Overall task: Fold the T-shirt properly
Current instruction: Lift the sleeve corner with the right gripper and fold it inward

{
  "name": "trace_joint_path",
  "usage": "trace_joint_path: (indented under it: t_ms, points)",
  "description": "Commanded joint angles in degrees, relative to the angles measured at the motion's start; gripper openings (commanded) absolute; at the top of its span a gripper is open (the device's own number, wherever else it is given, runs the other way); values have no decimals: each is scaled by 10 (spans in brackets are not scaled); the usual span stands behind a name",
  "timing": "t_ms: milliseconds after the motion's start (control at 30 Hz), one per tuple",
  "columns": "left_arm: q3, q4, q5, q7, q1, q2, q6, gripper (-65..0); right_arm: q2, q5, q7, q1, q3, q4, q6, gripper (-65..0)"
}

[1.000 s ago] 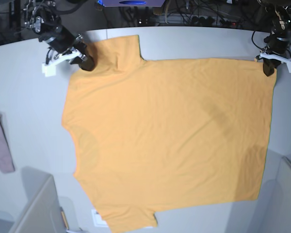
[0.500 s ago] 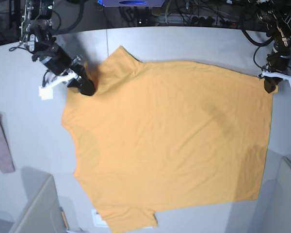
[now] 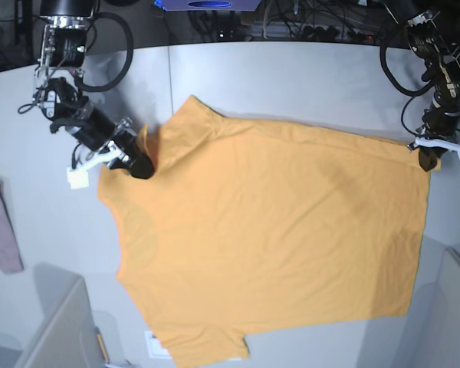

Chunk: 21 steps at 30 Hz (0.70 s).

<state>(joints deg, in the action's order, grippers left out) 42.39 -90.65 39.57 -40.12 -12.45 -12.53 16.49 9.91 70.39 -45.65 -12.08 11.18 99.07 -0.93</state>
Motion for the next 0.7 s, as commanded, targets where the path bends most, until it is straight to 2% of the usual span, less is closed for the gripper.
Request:
trace_joint_path:
  t_ms: [0, 200, 567, 667]
  points:
    - [2, -9, -5, 12, 10, -9, 3, -650, 4, 14, 8, 14, 0, 3, 7, -650]
    - [0, 24, -68, 12, 47, -7, 3, -650, 3, 14, 7, 57, 0, -37, 7, -650]
    - [-1, 58, -71, 12, 86, -10, 3, -650, 3, 13, -1, 130, -1, -117, 7, -650]
    - [-1, 69, -71, 12, 93, -10, 3, -650, 3, 13, -19, 153, -1, -144, 7, -650]
